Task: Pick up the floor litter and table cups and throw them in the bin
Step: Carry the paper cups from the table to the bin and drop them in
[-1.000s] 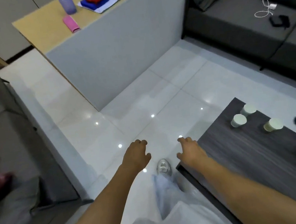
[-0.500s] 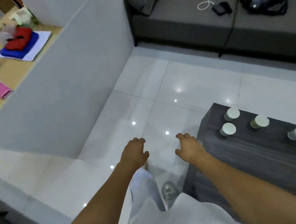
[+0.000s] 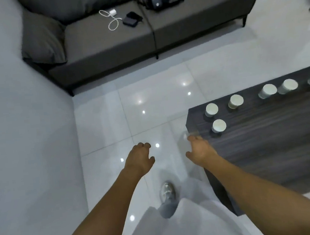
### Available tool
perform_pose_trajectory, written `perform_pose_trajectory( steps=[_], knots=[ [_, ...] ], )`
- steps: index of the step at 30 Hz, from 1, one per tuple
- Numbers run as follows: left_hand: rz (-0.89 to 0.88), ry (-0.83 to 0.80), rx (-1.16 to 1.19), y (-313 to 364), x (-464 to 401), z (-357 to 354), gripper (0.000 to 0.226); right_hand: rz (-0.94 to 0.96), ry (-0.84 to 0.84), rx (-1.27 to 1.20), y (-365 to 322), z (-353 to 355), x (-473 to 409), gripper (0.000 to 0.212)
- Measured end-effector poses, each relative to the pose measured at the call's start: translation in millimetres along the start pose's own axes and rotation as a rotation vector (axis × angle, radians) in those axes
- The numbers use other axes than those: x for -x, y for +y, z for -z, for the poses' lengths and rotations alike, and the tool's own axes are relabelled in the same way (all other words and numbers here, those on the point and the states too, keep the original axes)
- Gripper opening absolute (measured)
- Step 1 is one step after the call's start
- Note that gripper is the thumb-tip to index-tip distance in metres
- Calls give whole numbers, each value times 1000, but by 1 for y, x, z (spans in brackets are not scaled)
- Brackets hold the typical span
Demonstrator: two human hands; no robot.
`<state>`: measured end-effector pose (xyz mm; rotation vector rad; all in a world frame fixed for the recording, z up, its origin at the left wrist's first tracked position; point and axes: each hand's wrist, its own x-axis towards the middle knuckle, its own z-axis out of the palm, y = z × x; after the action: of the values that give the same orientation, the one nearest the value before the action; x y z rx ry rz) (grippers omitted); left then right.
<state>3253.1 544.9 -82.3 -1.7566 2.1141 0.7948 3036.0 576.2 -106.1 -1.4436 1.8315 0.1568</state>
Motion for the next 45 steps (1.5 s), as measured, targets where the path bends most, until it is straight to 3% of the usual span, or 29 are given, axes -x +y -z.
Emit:
perform_pose_trajectory(
  steps=[5,8,14,26,38,45],
  knots=[
    [-176,-82,-116,33,-66,27,49,-202,59,-171,20,20,-10,59],
    [-301,-125,-153,75,-109,34,50,-316,89,-263,45,33,-18,50],
    [-474,-196,-236,158,-190,42,48,-480,105,-383,93,68,-57,54],
    [-723,-340,-445,245,-326,5,41,-742,136,-631,140,64,-153,56],
    [-1008,-362,-748,263,-431,-118,79,-1006,253,-741,171,-18,-271,82],
    [-1114,-396,-820,246,-435,-139,71,-1028,411,-839,162,-47,-273,71]
  ],
)
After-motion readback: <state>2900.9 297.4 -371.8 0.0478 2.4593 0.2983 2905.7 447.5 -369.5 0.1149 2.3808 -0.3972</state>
